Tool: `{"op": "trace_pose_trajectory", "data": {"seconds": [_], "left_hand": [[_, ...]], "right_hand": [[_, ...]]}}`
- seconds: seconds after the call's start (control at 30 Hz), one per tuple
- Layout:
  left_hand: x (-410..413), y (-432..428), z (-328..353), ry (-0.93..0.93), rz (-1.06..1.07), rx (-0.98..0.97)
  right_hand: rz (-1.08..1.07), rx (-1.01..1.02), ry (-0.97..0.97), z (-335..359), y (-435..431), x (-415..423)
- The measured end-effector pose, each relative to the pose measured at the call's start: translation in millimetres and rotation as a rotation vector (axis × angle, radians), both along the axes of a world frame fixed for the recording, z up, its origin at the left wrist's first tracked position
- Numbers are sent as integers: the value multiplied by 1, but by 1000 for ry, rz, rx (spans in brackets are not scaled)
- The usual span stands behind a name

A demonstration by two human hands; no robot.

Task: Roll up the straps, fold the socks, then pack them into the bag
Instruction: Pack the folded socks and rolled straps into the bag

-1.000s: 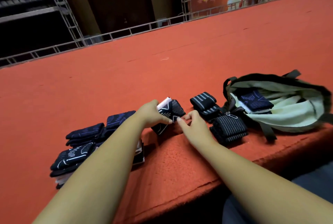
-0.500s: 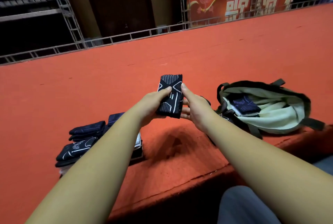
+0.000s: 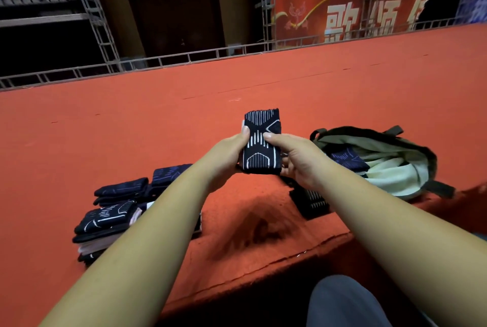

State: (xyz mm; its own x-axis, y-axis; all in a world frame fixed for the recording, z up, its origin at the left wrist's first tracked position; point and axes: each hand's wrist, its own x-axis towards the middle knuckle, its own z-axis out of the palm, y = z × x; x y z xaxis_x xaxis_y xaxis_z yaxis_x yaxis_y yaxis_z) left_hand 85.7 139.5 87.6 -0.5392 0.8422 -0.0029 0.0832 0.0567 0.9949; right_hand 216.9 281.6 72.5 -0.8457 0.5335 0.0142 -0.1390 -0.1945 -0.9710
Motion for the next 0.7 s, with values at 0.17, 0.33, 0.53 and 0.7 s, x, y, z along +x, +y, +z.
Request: {"op": "trace_pose_trajectory", "data": {"seconds": [0.17, 0.33, 0.53, 0.7], "left_hand": [[15, 8, 6, -63, -59, 58], [37, 28, 4, -126, -118, 115], [71, 79, -3, -139, -192, 58], [89, 136, -7, 86, -158, -18]], "right_hand": [[-25, 66, 2, 10, 18, 24], [5, 128, -1, 9, 49, 60], [-67, 150, -51, 9, 96, 105], [-249, 142, -92, 12, 146, 142]]}}
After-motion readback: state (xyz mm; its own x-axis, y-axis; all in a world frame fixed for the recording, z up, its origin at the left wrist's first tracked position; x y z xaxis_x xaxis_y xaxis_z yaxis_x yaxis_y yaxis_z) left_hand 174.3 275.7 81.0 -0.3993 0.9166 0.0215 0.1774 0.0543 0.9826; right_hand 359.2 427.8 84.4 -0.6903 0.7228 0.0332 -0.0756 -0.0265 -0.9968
